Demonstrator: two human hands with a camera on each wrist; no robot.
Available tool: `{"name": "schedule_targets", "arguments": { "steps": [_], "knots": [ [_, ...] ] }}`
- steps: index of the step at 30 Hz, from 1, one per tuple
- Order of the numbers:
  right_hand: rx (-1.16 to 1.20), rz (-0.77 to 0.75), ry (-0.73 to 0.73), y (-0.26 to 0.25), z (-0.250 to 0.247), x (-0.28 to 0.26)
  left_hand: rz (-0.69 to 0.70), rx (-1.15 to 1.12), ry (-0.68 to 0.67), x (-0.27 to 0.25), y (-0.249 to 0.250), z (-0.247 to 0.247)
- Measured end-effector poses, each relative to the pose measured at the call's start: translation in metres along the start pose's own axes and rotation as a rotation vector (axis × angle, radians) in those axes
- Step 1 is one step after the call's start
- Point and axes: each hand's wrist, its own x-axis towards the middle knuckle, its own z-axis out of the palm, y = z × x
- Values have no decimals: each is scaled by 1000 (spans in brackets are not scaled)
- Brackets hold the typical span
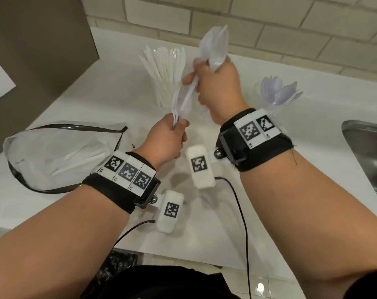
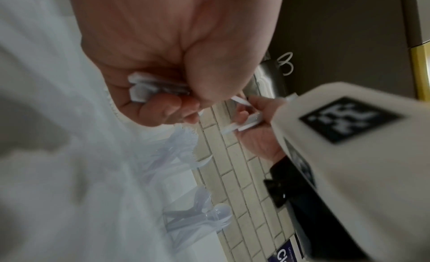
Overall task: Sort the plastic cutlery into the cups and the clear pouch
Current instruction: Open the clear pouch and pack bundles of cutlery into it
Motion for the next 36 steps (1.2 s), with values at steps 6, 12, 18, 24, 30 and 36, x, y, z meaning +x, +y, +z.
{"name": "schedule_targets", "arguments": {
  "steps": [6,12,18,24,30,36],
  "knots": [
    [216,-55,204,-11,-33,55,-26,-90,43,1,-1,-18],
    [54,-119,278,28,-28,82,-29,-148,61,1,6,-28],
    [27,-26,298,55,-28,92,-35,-176,60,2,10,-30],
    [8,-133,340,57,-35,101,-38,-170,48,5,12,-24],
    [-525,-338,134,66,-36,104,-45,-165,37,8,13,-18],
    [-811,-295,-57,67,-34,102,-28,-170,2,10,12,-10]
  ]
}}
